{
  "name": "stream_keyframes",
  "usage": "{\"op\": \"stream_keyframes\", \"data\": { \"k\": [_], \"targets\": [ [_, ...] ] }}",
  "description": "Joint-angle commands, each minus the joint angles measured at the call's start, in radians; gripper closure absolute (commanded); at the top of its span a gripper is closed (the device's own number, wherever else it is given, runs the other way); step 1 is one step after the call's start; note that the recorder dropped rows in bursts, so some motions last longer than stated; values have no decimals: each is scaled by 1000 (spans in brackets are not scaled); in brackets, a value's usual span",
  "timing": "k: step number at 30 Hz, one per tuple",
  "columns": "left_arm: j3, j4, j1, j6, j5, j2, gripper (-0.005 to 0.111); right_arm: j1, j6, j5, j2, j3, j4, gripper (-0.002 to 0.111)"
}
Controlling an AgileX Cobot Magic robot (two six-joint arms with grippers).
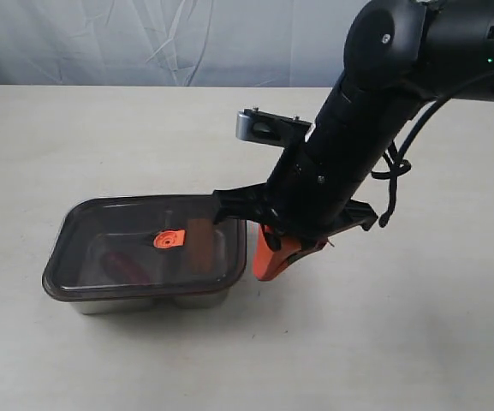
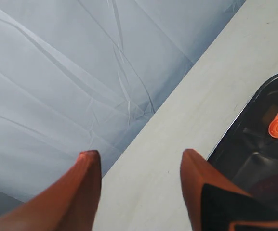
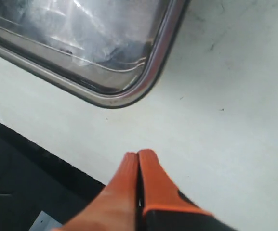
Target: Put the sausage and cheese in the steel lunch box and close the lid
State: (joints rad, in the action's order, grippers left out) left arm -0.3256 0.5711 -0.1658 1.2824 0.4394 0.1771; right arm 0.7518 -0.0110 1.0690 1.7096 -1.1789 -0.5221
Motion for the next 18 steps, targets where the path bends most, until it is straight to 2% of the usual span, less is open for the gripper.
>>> {"op": "stream_keyframes", "data": {
  "k": [1,18],
  "targets": [
    [-7,17,-5,-9,-9,-7,58,17,-7,-12,41,-3,-4,109],
    [-7,17,-5,-9,-7,-7,58,47,-3,-91,153,-3,-44,109]
  ]
}}
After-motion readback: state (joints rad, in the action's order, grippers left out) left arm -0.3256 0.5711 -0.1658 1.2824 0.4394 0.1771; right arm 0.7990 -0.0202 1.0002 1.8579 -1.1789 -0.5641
